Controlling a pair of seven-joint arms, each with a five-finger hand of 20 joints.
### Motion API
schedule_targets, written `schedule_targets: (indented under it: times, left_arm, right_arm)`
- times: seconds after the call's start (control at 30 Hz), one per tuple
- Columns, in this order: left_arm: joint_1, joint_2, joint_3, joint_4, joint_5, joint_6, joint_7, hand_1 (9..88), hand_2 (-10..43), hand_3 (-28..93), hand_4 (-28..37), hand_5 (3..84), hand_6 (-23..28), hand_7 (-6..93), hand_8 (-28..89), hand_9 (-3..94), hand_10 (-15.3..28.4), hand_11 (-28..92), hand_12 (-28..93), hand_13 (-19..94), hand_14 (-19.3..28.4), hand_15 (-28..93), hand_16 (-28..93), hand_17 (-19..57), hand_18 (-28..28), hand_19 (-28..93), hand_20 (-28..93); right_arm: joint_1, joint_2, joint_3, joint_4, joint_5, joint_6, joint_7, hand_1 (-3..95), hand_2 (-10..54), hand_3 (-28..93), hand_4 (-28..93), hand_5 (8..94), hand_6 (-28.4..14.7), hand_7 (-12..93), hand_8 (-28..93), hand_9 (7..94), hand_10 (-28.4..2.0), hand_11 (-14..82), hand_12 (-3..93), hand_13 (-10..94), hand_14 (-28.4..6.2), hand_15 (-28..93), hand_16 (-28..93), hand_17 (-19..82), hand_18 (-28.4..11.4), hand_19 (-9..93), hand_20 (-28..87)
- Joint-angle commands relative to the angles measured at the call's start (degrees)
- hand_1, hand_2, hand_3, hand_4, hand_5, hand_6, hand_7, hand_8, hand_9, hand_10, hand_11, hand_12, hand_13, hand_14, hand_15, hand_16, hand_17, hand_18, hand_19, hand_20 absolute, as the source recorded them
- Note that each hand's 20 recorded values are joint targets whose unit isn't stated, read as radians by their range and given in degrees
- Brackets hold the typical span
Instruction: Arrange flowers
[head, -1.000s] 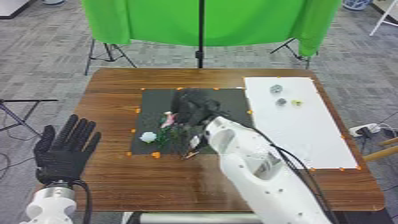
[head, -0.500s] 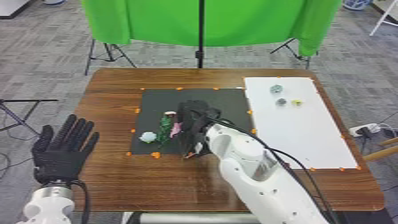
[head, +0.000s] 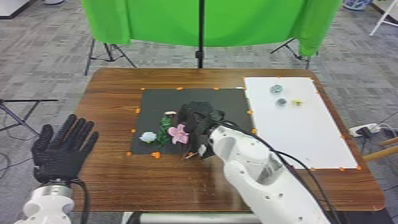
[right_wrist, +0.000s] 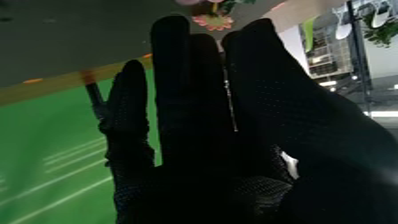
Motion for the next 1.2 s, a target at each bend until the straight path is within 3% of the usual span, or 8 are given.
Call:
schedule_targets:
  times: [0.03,0.2,0.4,0.6,0.77,1.0,1.13,1.2]
  left_arm:
    - [-0.14,-0.74,0.35,0.06,0.01,-0.33,-0.41,23.7,12.7,75,-28.3,43.8,9.3,8.2,-9,37.7,13.6,17,9,31,12.3,20,-2,-5.2,12.8,30,13]
    - [-1.27,-0.80,1.19,-0.02,2.68,-1.01,-0.12,23.7,12.6,75,-28.3,43.7,9.4,7.6,-9,37.7,13.7,17,9,31,12.7,20,-2,-5.3,12.9,31,13]
    - [-0.36,-0.80,0.72,-0.32,2.15,-1.01,0.58,23.9,12.6,74,-28.3,43.7,9.4,7.6,-9,37.6,13.8,17,9,31,12.7,20,-2,-5.3,12.9,31,13]
    - [0.47,-1.07,0.47,-0.33,2.12,-0.54,0.60,23.9,12.5,75,-28.3,43.5,9.4,7.6,-9,37.5,13.9,16,9,31,12.5,20,-2,-5.3,12.9,31,13]
    - [0.72,-0.96,0.40,-0.39,3.12,-0.27,0.45,23.9,12.5,74,-28.3,43.4,9.3,7.6,-9,37.4,13.9,16,10,31,12.5,19,-2,-5.3,12.9,30,13]
    - [1.04,-1.03,0.46,-0.37,2.57,-0.10,0.21,24.0,12.4,74,-28.3,43.4,9.4,7.6,-9,37.1,13.7,16,10,31,12.6,19,-2,-5.3,12.9,30,13]
    - [0.93,-0.91,0.55,-0.33,5.11,0.39,-0.04,23.9,12.4,74,-28.3,43.4,9.4,7.5,-9,37.0,13.8,16,10,31,12.6,19,-2,-5.4,12.9,30,13]
    - [0.56,-0.94,0.54,-0.11,5.01,-0.03,-0.35,24.0,12.4,74,-28.3,43.4,9.3,7.5,-9,37.0,13.8,16,10,31,12.6,19,-2,-5.4,12.9,30,13]
  right_arm:
    - [-5.21,5.84,10.14,-8.59,2.11,1.93,6.04,54.0,-9.5,78,-28,60.2,1.2,15,-13,58.6,-12.4,10.6,15.1,55,-9.5,39,28,24,-19.4,75,42]
    - [-9.35,10.92,20.62,-8.11,2.88,4.46,11.63,48.3,-9.5,82,-28,52.2,-2.1,12,-12,45.7,-15.4,6.9,13.9,36,-14.5,19,19,17,-18.2,64,30]
    - [-10.53,13.34,27.96,-2.83,7.44,5.70,16.39,49.4,-9.5,82,-28,47.1,-2.9,12,-12,44.0,-12.9,6.9,12.9,35,-14.7,14,19,16,-17.8,62,27]
    - [-10.15,13.20,28.15,0.47,4.92,9.09,15.52,52.0,-9.5,78,-28,45.7,-1.3,12,-12,46.7,-10.1,7.3,11.8,46,-10.2,24,21,22,-19.0,73,33]
    - [-8.94,13.08,27.02,1.48,3.70,11.34,14.63,52.6,-9.5,75,-28,44.7,-1.3,12,-12,43.8,-9.3,6.4,11.4,48,-9.7,33,21,23,-19.2,77,36]
    - [-2.86,12.80,22.78,7.42,2.60,8.70,14.54,54.0,-9.5,72,-28,44.8,-1.0,12,-12,44.2,-8.8,6.4,11.1,50,-9.7,38,19,24,-19.4,78,38]
    - [1.03,13.06,19.63,12.60,0.07,6.68,13.67,53.6,-9.5,72,-28,44.6,-0.9,12,-12,42.8,-9.3,6.1,11.1,48,-9.9,39,19,24,-19.4,77,39]
    - [2.38,12.95,18.48,14.61,-1.11,7.00,14.01,53.9,-9.5,72,-28,45.2,-0.8,12,-12,43.8,-9.1,6.6,11.4,48,-10.0,42,19,24,-19.3,77,39]
